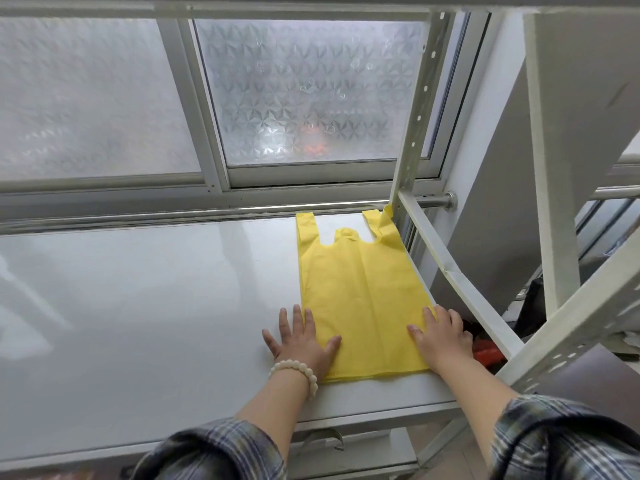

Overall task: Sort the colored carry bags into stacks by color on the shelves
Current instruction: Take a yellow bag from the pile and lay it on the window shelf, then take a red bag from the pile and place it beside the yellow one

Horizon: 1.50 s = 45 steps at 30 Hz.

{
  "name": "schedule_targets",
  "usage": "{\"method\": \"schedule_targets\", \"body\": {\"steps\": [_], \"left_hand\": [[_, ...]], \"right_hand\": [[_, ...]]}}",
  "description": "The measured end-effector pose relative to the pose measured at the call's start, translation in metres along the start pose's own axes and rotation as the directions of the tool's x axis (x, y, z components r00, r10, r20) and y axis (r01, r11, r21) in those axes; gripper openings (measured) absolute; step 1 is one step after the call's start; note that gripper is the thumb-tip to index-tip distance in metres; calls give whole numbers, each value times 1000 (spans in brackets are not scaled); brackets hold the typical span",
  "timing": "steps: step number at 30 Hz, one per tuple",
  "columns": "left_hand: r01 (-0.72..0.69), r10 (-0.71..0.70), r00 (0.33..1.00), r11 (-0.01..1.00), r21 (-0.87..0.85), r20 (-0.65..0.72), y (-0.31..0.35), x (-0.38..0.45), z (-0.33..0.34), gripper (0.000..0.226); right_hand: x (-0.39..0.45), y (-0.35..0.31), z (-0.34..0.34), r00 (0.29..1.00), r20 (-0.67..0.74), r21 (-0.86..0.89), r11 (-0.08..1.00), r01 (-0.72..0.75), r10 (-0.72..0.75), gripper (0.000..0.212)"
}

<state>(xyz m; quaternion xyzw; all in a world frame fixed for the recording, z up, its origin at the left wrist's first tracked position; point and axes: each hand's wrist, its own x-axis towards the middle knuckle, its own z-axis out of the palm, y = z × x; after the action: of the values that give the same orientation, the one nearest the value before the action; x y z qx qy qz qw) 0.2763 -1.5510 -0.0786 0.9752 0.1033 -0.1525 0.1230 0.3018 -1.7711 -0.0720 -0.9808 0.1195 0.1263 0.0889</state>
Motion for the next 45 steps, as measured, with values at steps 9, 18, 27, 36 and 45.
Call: {"method": "schedule_targets", "body": {"steps": [9,18,27,36,45], "left_hand": [[-10,9,999,1000,25,33,8,-5,4,87],[-28,26,997,999,-38,-68,3,-2,-3,84],[24,-162,761,975,-222,-629,-98,-27,-54,45],[356,-577,666,803,-478,-473,-264,-82,-118,72],[626,-693,696,713,-315,-186,-475,-176,-175,102]], "right_hand": [[-2,1,0,994,52,-28,995,-100,101,62],[-1,1,-9,997,-24,31,997,-78,78,59],[-48,-108,-24,888,-168,4,901,434,-427,20],[-129,-295,-15,750,-199,283,696,660,-631,36],[-277,-495,25,613,96,-18,615,788,-784,63]]}}
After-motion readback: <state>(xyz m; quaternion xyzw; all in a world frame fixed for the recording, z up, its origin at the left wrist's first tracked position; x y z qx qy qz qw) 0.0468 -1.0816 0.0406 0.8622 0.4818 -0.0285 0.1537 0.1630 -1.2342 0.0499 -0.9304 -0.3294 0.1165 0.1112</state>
